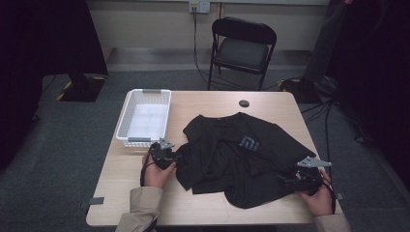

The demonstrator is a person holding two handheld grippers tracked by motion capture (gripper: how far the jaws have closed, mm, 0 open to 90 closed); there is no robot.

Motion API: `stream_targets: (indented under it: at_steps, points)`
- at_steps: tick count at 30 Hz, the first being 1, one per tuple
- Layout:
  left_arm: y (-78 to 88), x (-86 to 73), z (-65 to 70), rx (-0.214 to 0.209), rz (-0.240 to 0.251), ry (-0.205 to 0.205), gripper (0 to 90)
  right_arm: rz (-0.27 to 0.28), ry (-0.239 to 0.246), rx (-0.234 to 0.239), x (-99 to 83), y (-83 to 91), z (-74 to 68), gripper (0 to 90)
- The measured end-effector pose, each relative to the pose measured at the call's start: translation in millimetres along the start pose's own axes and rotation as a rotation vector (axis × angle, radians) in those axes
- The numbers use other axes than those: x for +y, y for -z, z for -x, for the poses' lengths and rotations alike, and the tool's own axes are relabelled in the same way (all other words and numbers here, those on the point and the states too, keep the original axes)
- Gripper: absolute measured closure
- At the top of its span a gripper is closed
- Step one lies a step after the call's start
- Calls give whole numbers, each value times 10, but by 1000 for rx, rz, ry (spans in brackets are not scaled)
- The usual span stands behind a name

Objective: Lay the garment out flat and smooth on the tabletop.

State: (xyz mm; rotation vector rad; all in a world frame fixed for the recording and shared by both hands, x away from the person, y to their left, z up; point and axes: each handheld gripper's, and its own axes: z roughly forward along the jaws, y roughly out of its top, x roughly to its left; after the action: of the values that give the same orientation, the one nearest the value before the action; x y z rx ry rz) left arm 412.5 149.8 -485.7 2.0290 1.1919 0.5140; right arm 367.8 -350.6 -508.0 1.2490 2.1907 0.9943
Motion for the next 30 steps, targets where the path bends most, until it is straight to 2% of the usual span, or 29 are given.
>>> stream_targets:
  at_steps: [2, 4, 8, 14, 16, 18, 20, 21, 23, 24, 25, 28, 30]
  points:
    - [62, -41, -59, 31, 10, 4, 610, 0, 0, -1, 0, 0, -1, 103]
    - [119, -81, -113, 41, 26, 25, 603, 0, -1, 0, 0, 0, -1, 102]
    - [141, -137, -136, 24, 35, 52, 586, 0, -1, -1, 0, 0, -1, 103]
    - [27, -135, -65, 3, 24, 45, 579, 0, -1, -1, 0, 0, -2, 103]
    - [-6, -133, -36, -7, 16, 23, 612, 0, -1, -1, 0, 0, -2, 103]
    - [-11, -126, -22, -13, 11, 17, 681, 0, -1, -1, 0, 0, -2, 103]
    - [-13, -117, -18, -47, 3, 18, 808, 0, -1, -1, 0, -1, -2, 103]
    - [-13, -111, -9, -50, -1, 15, 866, 0, -1, -1, 0, -1, -2, 103]
    - [7, -80, 9, -29, -31, -2, 877, 0, -1, -1, 0, 0, -2, 103]
    - [21, -69, 11, -33, -32, 7, 878, 0, -1, -1, 0, 0, -2, 102]
    - [43, -56, 1, -47, -22, 20, 878, 0, -1, -1, 0, 0, -2, 102]
    - [163, 16, -43, -36, 4, 24, 881, 0, -1, -1, 0, 0, -2, 102]
    - [258, 71, -88, -43, 28, 39, 880, 0, -1, -1, 1, 0, -1, 103]
